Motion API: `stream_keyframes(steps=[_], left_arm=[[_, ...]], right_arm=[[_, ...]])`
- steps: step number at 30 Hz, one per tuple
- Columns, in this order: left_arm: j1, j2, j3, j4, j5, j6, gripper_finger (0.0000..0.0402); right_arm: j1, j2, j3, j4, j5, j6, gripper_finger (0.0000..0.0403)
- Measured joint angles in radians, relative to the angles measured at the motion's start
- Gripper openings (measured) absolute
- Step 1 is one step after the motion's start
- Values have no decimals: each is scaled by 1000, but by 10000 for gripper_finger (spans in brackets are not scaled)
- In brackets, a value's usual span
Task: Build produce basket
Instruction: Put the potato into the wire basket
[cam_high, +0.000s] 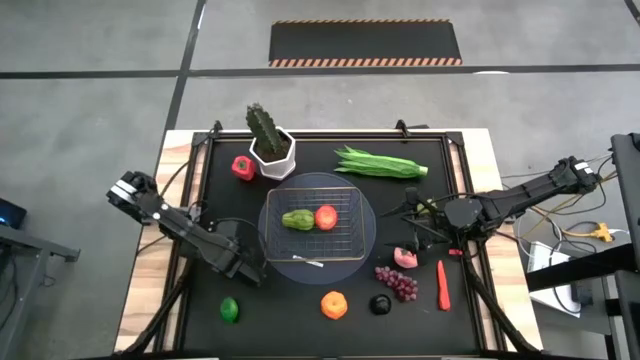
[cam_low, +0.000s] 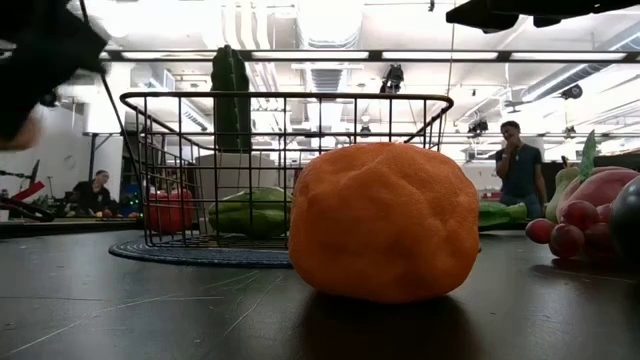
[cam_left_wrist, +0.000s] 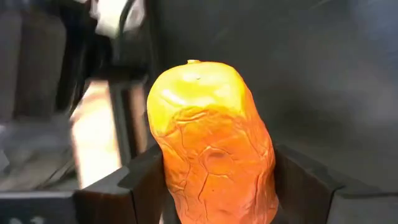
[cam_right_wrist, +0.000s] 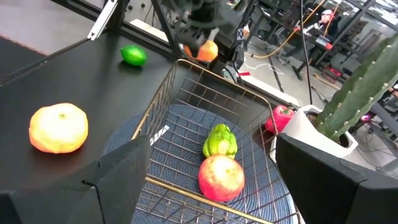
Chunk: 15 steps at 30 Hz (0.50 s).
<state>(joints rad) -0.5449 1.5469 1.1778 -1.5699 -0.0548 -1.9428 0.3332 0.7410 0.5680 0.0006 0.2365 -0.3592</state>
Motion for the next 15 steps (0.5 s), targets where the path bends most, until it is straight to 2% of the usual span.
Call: stream_keyframes(steps=[4, 9, 15], left_arm=[[0, -26, 115, 39, -256, 143, 229], [4, -26, 257, 79, -535, 416, 231], [28, -30, 405, 197, -744, 826, 232]], right_arm=[[0, 0, 0, 5, 0, 0, 329], [0, 0, 0, 5, 0, 0, 329], [0, 0, 0, 18, 0, 0, 329]])
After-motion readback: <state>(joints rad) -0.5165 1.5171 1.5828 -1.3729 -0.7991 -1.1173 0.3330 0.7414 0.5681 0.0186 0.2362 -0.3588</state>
